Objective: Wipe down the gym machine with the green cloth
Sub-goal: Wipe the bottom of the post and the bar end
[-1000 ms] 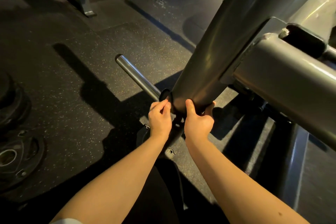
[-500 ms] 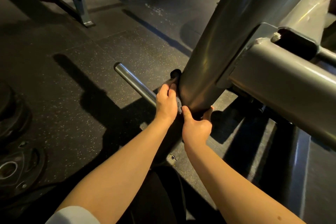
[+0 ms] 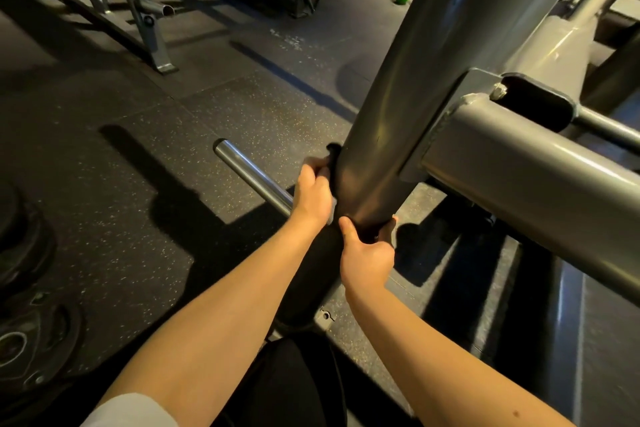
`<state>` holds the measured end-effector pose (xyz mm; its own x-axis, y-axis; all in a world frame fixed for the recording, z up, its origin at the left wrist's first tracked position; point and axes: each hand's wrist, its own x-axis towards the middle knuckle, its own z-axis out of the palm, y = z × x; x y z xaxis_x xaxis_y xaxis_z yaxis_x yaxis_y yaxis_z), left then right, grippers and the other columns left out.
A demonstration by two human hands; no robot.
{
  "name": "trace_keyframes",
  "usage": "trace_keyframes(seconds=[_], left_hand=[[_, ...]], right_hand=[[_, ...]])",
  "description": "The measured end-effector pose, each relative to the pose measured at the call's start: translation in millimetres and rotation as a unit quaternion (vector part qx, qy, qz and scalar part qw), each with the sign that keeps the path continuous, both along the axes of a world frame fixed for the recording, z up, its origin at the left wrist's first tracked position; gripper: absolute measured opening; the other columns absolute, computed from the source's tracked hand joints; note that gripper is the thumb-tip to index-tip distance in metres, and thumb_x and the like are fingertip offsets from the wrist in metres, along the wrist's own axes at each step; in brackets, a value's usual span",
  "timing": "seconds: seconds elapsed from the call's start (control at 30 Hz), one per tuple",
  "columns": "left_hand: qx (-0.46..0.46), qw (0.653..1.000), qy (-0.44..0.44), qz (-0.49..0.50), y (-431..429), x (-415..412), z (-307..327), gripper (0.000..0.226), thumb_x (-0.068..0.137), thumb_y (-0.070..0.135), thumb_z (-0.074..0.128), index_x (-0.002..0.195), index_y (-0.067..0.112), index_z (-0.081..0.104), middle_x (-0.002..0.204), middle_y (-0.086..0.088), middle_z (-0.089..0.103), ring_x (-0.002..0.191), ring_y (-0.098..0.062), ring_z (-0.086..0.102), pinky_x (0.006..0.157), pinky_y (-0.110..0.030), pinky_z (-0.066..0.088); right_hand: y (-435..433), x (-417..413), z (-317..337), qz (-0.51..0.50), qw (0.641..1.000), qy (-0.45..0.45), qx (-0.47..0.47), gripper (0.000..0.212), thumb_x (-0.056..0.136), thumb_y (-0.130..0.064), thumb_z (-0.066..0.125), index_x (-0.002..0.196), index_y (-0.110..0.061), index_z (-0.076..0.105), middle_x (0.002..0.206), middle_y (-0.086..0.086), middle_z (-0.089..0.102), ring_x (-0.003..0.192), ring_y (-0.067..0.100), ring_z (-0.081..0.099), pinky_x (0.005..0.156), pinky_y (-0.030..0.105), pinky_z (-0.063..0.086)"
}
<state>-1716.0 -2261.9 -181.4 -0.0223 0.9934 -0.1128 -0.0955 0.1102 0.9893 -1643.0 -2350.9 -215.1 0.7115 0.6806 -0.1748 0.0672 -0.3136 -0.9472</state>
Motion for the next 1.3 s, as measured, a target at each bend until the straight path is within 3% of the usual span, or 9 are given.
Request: trace_keyframes(seconds=[0.07,0.2,0.3,0.57,0.73,0.9,1.03,1.13,1.3], left_hand=[[0.042,0.999,-0.006,-0.007,8.7,4.8,19.1,0.016,0.106,0.02,0.039,0.109,0.026,0.054,0.091,-0.008,0.06,0.074,-0.022,0.056,0.074,-0.039,0.046],[0.094,0.995,-0.008,-0.014,15.2,9.8,21.7,0.024,0.108,0.017,0.038,0.121,0.025,0.056,0.113,0.005,0.063,0.104,-0.005,0.06,0.08,-0.012,0.047],[0.034,0.999,-0.001,-0.018,6.6,3.1,-12.7,0.029,0.11,0.018,0.036,0.127,0.019,0.059,0.113,0.004,0.062,0.108,-0.009,0.059,0.073,-0.007,0.045],[-0.077,0.995,0.06,0.017,-13.3,-6.9,-39.8,0.022,0.109,0.02,0.038,0.118,0.027,0.058,0.115,-0.01,0.063,0.101,-0.023,0.06,0.087,-0.037,0.047],[0.078,0.995,0.053,0.017,4.2,5.2,49.9,0.015,0.103,0.022,0.042,0.106,0.017,0.056,0.078,-0.005,0.064,0.073,-0.017,0.066,0.076,-0.036,0.052],[0.158,0.983,0.075,0.057,-5.4,20.0,58.6,0.012,0.106,0.02,0.038,0.098,0.021,0.048,0.077,0.001,0.053,0.062,-0.005,0.054,0.061,-0.029,0.046],[0.116,0.981,0.136,0.078,-36.8,14.5,1.5,0.017,0.109,0.022,0.038,0.094,0.016,0.045,0.073,0.004,0.048,0.06,0.0,0.048,0.058,-0.021,0.041],[0.063,0.979,0.171,0.087,-52.1,4.1,-32.5,0.021,0.108,0.027,0.039,0.09,0.02,0.045,0.075,-0.002,0.052,0.06,-0.007,0.049,0.061,-0.039,0.047],[0.077,0.985,0.111,0.108,-45.0,13.9,0.5,0.019,0.108,0.018,0.039,0.092,0.015,0.048,0.074,0.0,0.051,0.057,-0.001,0.051,0.061,-0.026,0.047]], right_hand=[[1.2,0.2,-2.1,0.001,1.0,0.005,0.003,0.096,0.08,-0.049,0.082,0.158,-0.032,0.029,0.129,-0.002,0.068,0.118,0.024,0.065,0.104,0.046,0.052],[3.9,2.4,-6.7,0.001,1.0,-0.004,-0.006,0.099,0.08,-0.051,0.081,0.16,-0.033,0.025,0.131,-0.003,0.067,0.119,0.025,0.064,0.105,0.047,0.052],[3.9,2.9,-8.1,-0.001,1.0,-0.017,-0.016,0.1,0.08,-0.053,0.08,0.16,-0.031,0.025,0.131,-0.001,0.066,0.119,0.027,0.064,0.104,0.047,0.053],[-0.9,2.1,-1.2,0.009,1.0,-0.006,-0.029,0.097,0.081,-0.049,0.081,0.16,-0.03,0.027,0.134,0.0,0.065,0.121,0.028,0.062,0.105,0.045,0.051],[0.9,0.7,2.3,0.01,1.0,0.011,-0.025,0.099,0.079,-0.05,0.082,0.16,-0.029,0.028,0.13,0.0,0.068,0.118,0.028,0.065,0.104,0.045,0.052],[1.4,4.4,5.0,0.016,1.0,0.006,-0.016,0.094,0.078,-0.05,0.083,0.156,-0.031,0.033,0.125,-0.002,0.07,0.114,0.027,0.066,0.1,0.046,0.054],[-0.1,7.5,0.6,0.017,0.999,-0.02,-0.023,0.087,0.084,-0.047,0.079,0.156,-0.032,0.033,0.117,-0.005,0.067,0.11,0.025,0.066,0.097,0.039,0.055],[-1.8,10.9,-6.5,0.031,0.999,-0.018,-0.015,0.086,0.083,-0.045,0.079,0.155,-0.035,0.034,0.116,-0.009,0.067,0.109,0.023,0.066,0.098,0.04,0.055],[-4.4,17.9,-15.6,0.061,0.998,-0.002,0.014,0.085,0.081,-0.04,0.082,0.153,-0.034,0.037,0.128,-0.006,0.068,0.117,0.022,0.065,0.105,0.045,0.051]])
